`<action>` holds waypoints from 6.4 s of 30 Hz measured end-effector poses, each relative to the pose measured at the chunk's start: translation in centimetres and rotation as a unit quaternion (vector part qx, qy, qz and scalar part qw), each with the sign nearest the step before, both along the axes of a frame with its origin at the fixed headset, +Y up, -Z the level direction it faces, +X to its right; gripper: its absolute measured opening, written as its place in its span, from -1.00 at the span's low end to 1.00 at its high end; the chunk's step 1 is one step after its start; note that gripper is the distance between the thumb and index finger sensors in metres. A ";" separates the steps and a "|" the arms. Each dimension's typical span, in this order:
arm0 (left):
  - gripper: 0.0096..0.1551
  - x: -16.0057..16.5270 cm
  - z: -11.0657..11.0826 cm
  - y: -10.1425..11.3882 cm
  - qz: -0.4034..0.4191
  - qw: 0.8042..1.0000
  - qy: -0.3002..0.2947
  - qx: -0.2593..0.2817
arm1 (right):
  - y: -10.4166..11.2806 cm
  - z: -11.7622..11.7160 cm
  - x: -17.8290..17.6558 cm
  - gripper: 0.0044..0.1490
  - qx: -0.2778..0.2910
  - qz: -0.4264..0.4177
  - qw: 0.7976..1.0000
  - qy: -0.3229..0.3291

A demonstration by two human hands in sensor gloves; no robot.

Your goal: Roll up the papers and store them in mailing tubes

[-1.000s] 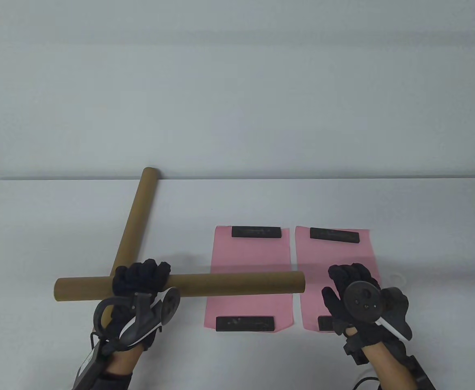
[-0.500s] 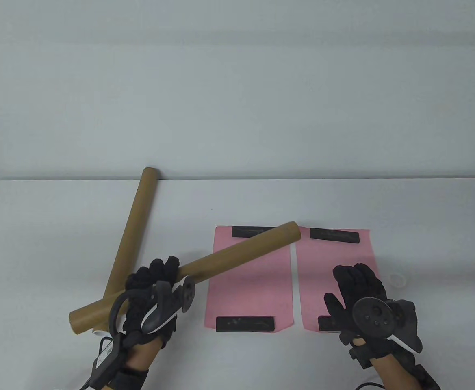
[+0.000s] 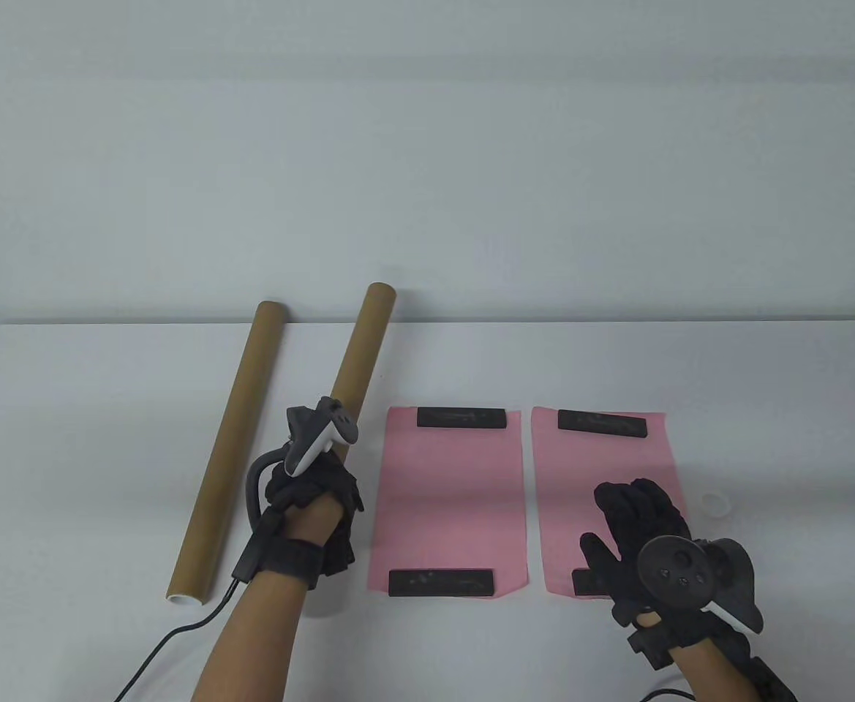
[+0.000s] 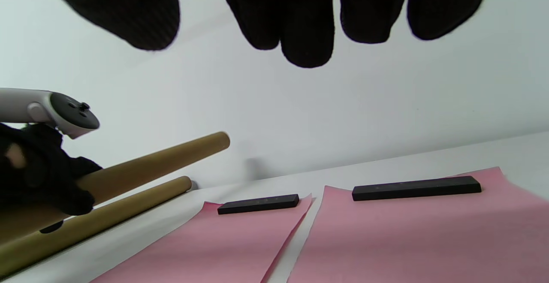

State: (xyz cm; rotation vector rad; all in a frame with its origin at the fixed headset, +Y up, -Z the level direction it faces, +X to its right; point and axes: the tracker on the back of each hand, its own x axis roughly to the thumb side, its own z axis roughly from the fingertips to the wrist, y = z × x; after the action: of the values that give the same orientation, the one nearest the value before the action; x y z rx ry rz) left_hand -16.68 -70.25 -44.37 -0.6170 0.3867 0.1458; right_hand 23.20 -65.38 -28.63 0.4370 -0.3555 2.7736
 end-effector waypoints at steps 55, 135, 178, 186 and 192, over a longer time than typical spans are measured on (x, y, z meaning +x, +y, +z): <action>0.35 0.3 -2.9 0.2 -0.062 0.994 -0.024 0.085 | -0.7 -0.2 0.1 -0.04 0.012 0.008 1.000 0.009; 0.04 5.8 13.4 -0.6 -0.081 0.848 -0.442 0.282 | -10.6 -17.7 -12.9 0.09 -0.276 0.292 0.916 0.012; -0.12 17.0 13.3 -4.8 -0.154 0.749 -0.633 0.123 | -10.4 -18.2 -12.7 0.12 -0.278 0.287 0.917 0.013; -0.08 16.6 13.1 -4.5 -0.156 0.761 -0.618 0.120 | -10.4 -18.2 -12.7 0.12 -0.278 0.286 0.917 0.014; -0.08 15.3 10.8 -0.2 -0.133 0.794 -0.568 0.171 | -10.5 -18.1 -12.6 0.11 -0.276 0.283 0.918 0.014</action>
State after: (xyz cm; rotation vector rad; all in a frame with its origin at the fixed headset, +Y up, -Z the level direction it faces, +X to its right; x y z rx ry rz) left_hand -1.39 -70.48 -33.54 -0.1958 -0.7261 -0.4259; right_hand 10.63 -75.83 -46.73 0.4872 0.6619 3.2147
